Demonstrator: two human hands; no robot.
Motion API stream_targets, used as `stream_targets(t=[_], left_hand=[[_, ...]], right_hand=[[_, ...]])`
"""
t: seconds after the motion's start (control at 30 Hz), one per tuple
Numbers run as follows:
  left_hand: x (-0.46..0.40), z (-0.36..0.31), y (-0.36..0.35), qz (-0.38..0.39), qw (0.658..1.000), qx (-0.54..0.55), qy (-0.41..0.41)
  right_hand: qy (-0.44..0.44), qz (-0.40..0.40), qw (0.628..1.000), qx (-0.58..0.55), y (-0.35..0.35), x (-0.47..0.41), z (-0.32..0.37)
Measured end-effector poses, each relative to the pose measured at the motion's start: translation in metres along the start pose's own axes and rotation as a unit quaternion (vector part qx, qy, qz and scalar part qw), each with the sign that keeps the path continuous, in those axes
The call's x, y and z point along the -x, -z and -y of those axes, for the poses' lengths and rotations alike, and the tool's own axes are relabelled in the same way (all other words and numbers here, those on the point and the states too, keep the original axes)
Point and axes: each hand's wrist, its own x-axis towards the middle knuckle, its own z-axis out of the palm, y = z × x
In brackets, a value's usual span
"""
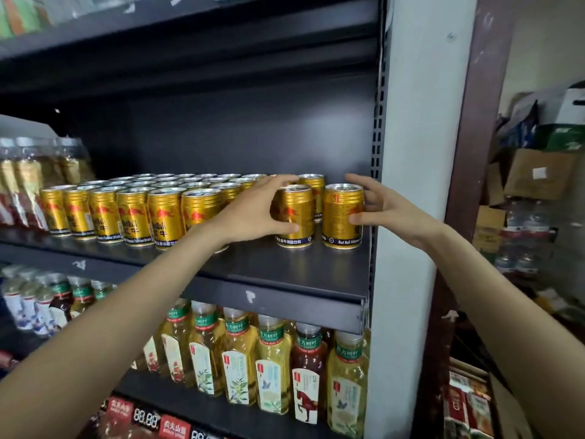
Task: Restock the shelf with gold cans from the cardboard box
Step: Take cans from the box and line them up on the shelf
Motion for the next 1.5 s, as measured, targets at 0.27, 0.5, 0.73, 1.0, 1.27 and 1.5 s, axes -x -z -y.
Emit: stream_targets(t=[0.27,0.5,0.73,1.0,1.27,1.5], left_hand=[[-0.018,0.009,-0.017,-0.049,0.982,-0.184,0.007],[-0.037,0.022,-0.025,-0.076,0.953,-0.29,0.049],[-0.038,0.028,-0.034,-0.098,0.929,-0.354,0.053],[-0.038,0.032,-0.029,-0.085,0.92,-0.38,0.042],[-0.033,0.037,-0.031,-0.099,0.919,-0.382,0.023],[-0.032,0.036,-0.033,-0.114,0.926,-0.359,0.028]], right_hand=[[0.021,-0.122,0.974,0.192,-0.026,-0.025,0.001],[-0.004,-0.18,0.921,0.346,-0.053,-0.053,0.005],[-0.023,-0.183,0.906,0.381,-0.065,-0.073,0.006],[-0.045,-0.203,0.896,0.391,-0.07,-0.083,0.0],[-0.059,-0.128,0.966,0.217,-0.048,-0.085,-0.004],[-0.041,-0.147,0.965,0.212,-0.051,-0.084,-0.008]])
